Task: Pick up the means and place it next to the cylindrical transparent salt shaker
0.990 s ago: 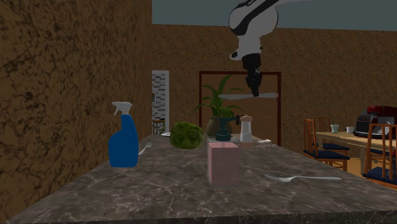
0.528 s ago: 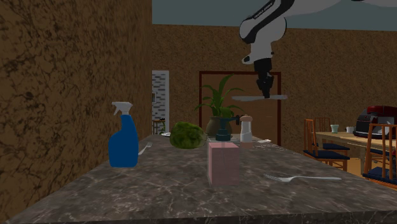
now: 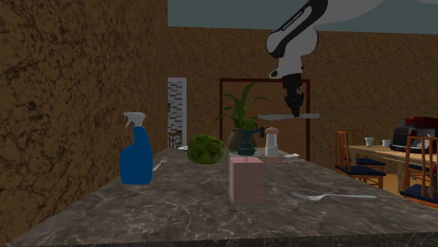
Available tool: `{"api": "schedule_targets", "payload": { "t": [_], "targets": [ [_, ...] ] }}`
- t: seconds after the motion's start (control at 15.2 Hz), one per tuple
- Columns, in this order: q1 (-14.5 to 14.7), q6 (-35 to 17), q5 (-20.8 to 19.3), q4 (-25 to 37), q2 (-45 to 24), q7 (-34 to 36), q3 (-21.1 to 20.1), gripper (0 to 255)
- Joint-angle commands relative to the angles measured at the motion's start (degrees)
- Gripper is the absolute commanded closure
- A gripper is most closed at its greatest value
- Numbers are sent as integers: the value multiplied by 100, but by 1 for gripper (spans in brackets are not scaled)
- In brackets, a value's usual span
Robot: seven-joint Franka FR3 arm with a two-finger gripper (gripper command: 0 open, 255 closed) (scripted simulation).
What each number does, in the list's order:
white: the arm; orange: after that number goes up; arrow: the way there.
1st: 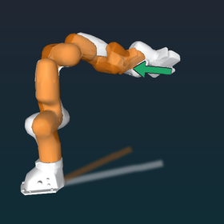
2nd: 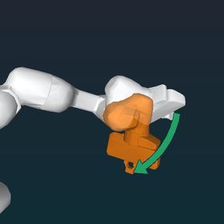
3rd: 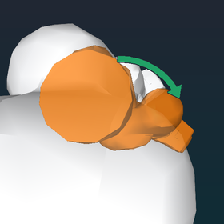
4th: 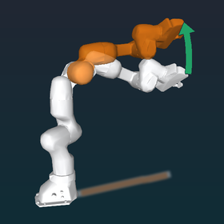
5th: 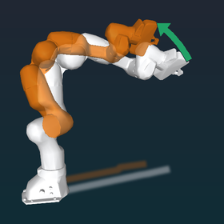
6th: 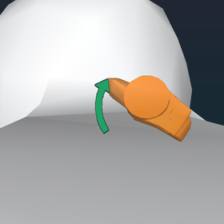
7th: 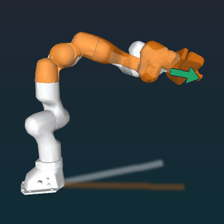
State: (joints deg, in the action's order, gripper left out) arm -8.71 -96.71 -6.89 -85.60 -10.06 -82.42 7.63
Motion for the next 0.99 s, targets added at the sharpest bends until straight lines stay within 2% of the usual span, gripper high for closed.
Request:
{"api": "schedule_targets", "payload": {
  "t": [0.0,0.92],
  "targets": [
    [-5,-168,-4,-182,16,12,3,255],
    [-9,-1233,-34,-1241,3,143,4,255]
  ]
}}
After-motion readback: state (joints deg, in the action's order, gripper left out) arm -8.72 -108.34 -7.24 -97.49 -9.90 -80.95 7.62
